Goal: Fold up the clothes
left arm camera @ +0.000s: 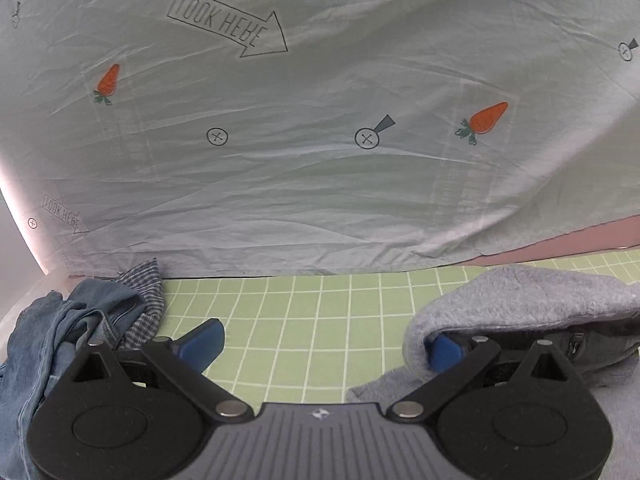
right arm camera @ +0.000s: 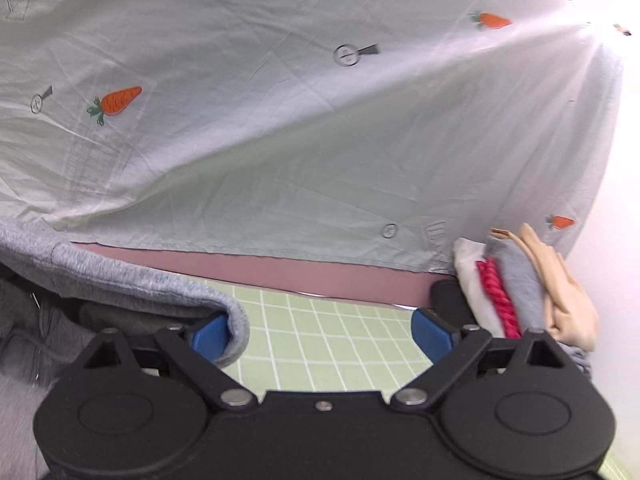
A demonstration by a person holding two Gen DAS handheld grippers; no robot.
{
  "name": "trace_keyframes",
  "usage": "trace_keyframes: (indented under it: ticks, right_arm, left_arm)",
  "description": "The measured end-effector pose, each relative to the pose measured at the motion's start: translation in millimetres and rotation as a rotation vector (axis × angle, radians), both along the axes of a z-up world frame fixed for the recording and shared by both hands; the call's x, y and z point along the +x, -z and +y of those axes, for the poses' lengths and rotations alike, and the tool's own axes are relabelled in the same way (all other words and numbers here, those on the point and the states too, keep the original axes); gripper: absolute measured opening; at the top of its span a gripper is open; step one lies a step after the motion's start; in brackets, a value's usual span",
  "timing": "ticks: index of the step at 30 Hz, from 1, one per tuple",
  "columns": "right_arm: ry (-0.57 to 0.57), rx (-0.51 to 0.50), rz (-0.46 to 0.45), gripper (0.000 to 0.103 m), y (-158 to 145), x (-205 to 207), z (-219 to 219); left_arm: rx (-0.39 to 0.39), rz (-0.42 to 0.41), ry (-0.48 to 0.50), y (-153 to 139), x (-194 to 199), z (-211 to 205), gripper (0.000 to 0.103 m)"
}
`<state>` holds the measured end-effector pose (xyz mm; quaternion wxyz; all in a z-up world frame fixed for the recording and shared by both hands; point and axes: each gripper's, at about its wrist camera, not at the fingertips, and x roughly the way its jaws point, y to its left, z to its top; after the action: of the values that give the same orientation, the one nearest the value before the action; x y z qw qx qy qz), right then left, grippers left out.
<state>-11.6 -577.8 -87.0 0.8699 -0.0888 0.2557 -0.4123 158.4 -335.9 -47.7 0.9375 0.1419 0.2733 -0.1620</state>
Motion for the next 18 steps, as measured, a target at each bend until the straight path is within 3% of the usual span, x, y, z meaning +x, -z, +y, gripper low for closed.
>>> trace_keyframes:
  ticks: [6,8,11,14,18]
  right_arm:
    - [-0.003,0.042,0.034,0.097,8.7,-40.3,28.1]
    - [-0.008,0.063,0.059,0.097,15.2,-50.1,36.4]
    - [-0.016,0.095,0.096,0.097,25.0,-64.7,48.9]
    - [-0.04,0.19,0.121,0.095,32.0,-63.4,53.0]
    - [-0.085,0.255,0.11,0.095,31.4,-58.1,64.5]
  left_arm:
    - [0.033,0.013,-0.028,10.5,-43.9,28.3,0.101]
    - [0.063,0.061,-0.031,23.8,-51.1,33.3,0.101]
    - [0.035,0.16,-0.042,38.1,-53.7,39.4,0.101]
    - [0.005,0.256,-0.049,51.2,-56.2,44.9,0.101]
    - [-0.032,0.283,0.084,43.5,-61.9,33.9,0.101]
